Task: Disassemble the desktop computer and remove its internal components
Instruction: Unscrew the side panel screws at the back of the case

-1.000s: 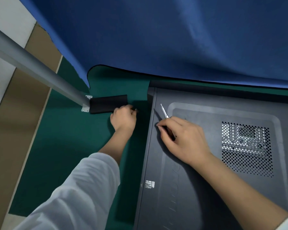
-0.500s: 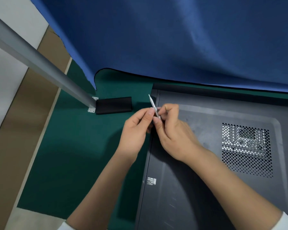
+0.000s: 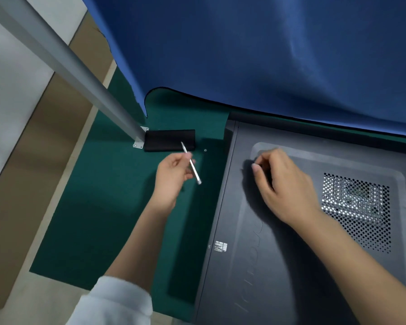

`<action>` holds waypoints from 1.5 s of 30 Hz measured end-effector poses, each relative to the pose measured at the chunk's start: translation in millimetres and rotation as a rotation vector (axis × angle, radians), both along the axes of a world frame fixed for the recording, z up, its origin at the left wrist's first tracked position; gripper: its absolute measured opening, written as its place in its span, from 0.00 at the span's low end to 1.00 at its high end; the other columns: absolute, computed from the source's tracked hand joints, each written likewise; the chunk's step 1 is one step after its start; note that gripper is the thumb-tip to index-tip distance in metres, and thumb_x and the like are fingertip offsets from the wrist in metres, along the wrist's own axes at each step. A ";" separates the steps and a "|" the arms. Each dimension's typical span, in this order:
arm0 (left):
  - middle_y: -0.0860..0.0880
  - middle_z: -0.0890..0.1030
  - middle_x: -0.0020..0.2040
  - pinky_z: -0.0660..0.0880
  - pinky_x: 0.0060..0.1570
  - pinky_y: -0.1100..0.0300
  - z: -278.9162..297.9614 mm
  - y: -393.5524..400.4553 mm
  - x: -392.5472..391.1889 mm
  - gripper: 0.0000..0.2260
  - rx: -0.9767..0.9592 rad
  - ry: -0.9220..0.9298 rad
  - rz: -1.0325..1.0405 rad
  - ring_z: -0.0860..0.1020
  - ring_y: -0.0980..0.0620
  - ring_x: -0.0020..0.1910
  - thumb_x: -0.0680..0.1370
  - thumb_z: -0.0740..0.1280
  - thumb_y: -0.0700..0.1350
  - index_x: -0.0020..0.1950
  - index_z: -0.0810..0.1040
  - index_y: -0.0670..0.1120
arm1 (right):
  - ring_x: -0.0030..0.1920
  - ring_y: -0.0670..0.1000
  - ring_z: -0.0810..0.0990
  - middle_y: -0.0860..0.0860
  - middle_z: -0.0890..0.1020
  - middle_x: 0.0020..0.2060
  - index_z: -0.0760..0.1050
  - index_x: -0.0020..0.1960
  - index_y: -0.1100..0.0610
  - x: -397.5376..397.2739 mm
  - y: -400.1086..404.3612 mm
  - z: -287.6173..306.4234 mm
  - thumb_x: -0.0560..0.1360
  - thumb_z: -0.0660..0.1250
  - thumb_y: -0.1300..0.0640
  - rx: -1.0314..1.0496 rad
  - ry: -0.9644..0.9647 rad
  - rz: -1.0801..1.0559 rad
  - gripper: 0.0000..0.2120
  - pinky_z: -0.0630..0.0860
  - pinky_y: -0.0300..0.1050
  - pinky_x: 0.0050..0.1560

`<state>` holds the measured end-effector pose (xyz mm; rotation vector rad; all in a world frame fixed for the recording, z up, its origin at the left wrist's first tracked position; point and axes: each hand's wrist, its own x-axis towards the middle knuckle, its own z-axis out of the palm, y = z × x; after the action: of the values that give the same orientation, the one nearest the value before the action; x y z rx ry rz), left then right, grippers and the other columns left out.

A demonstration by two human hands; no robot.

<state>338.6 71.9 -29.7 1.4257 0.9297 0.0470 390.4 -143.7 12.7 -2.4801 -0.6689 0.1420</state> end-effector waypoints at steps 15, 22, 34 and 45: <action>0.39 0.79 0.48 0.77 0.47 0.50 -71.6 -30.4 28.5 0.12 0.631 0.473 -0.555 0.78 0.38 0.48 0.75 0.68 0.48 0.50 0.75 0.41 | 0.42 0.49 0.75 0.45 0.77 0.40 0.74 0.46 0.53 -5.0 0.3 -14.5 0.75 0.63 0.54 -0.146 -0.210 0.043 0.03 0.63 0.39 0.29; 0.44 0.80 0.46 0.73 0.42 0.58 -68.7 -23.5 18.3 0.12 0.573 0.397 -0.521 0.78 0.43 0.46 0.77 0.65 0.51 0.52 0.77 0.43 | 0.42 0.49 0.75 0.45 0.76 0.39 0.73 0.45 0.53 -4.1 -0.7 -15.2 0.75 0.65 0.55 -0.129 -0.244 0.054 0.02 0.63 0.39 0.28; 0.49 0.80 0.52 0.70 0.50 0.61 4.7 -77.6 -64.7 0.21 0.302 0.075 -0.305 0.75 0.53 0.50 0.83 0.51 0.55 0.54 0.77 0.42 | 0.40 0.58 0.74 0.54 0.77 0.38 0.76 0.44 0.60 -76.4 -49.8 -13.5 0.73 0.69 0.62 -0.106 -0.275 0.100 0.02 0.74 0.52 0.38; 0.44 0.57 0.76 0.65 0.66 0.52 30.8 -142.8 -174.4 0.26 1.015 0.201 -0.561 0.61 0.45 0.73 0.82 0.50 0.55 0.78 0.52 0.47 | 0.70 0.55 0.66 0.52 0.72 0.67 0.73 0.66 0.55 -178.2 -136.3 -12.7 0.78 0.62 0.50 -0.196 -0.199 0.074 0.19 0.61 0.52 0.70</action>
<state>164.2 -70.9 1.1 2.6365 0.6315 -0.0565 212.1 -280.1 0.0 -2.6818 -0.8674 -0.0128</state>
